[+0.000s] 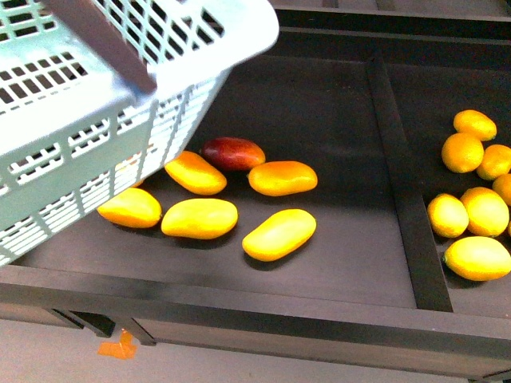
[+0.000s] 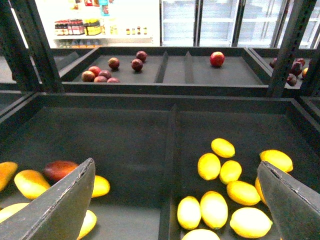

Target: Pick lemon and mango into basket

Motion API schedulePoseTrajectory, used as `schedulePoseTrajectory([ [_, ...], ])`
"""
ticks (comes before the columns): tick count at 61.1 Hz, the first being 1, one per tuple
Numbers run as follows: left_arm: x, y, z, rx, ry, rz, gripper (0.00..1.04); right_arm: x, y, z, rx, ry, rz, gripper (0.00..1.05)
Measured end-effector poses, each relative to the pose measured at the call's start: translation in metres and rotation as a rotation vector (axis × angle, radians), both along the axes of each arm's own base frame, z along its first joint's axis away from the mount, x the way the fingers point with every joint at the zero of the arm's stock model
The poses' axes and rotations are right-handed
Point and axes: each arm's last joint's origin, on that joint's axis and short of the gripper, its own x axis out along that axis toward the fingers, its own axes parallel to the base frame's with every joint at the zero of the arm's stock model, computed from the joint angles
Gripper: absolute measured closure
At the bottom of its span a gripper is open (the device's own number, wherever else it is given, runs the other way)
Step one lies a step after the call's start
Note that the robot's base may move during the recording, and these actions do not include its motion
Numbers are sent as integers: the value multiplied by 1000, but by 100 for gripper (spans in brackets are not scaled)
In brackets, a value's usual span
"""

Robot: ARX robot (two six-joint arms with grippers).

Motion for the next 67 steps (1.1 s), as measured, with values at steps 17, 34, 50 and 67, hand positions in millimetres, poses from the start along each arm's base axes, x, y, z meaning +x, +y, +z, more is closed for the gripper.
schedulePoseTrajectory([
  [17,48,-88,-15,-19,93,-316,86,0,0,0,0,0,0,9],
  [34,47,-132,-9,-60,102,-486,86,0,0,0,0,0,-3,9],
  [50,47,-132,-8,-51,93,-474,86,0,0,0,5,4,-2,9],
  [67,47,-132,-8,-56,95,-482,86,56,-64,28,419,357,-256,9],
])
